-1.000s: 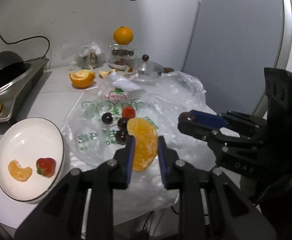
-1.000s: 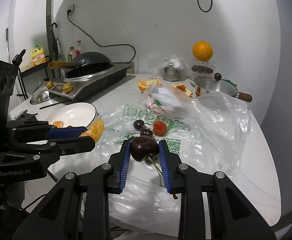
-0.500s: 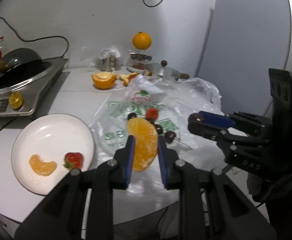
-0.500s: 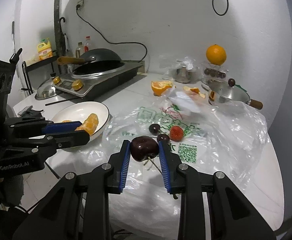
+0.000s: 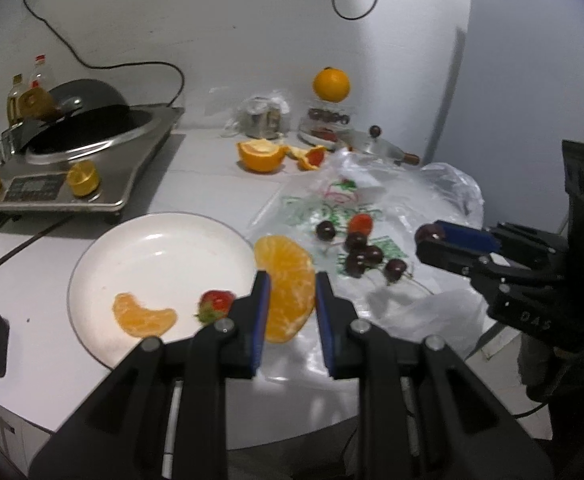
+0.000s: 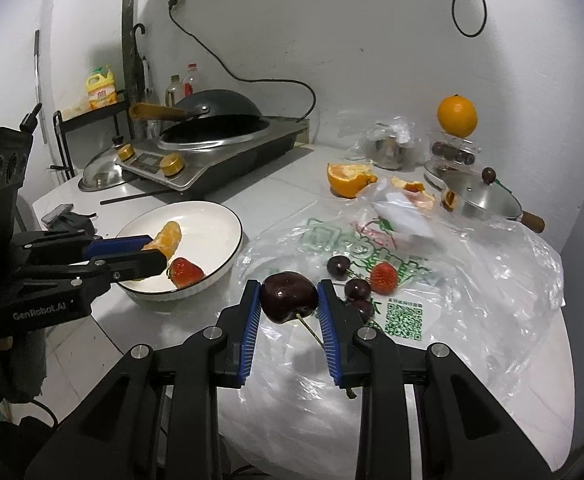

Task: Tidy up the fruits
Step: 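Carry the segment to the plate and release it beside the first while the right tool carries the cherry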

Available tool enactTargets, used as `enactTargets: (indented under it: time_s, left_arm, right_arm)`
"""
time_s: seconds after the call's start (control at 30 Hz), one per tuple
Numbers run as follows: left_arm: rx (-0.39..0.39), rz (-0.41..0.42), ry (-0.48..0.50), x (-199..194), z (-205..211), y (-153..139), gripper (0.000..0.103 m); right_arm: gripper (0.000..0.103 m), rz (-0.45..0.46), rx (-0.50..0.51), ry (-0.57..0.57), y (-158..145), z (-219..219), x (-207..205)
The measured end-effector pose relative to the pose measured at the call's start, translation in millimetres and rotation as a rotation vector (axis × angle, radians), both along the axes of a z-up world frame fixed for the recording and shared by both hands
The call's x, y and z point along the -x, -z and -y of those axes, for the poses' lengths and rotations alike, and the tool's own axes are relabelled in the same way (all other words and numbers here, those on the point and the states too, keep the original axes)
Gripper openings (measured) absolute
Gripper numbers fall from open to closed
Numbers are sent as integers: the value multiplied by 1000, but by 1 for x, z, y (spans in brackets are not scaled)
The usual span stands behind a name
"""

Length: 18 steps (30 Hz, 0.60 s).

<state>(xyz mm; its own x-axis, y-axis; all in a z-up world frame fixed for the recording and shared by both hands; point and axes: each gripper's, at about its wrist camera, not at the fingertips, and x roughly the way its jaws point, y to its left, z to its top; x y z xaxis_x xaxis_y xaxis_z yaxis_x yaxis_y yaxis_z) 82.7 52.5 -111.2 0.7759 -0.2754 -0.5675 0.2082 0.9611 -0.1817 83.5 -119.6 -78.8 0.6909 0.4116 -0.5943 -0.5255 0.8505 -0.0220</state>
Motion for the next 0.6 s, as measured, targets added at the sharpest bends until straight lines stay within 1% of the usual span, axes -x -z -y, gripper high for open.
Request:
enactTargets:
  time_s: [0.37,0.6]
  left_arm:
    - [-12,-22,-63,-3,-35,13,23]
    - [-29,-44,-92,-7,-45,26,23]
  right_arm:
    - [30,-9,22,-42,3,-30,-10]
    - [31,-15,36,-61,5,-46,-15]
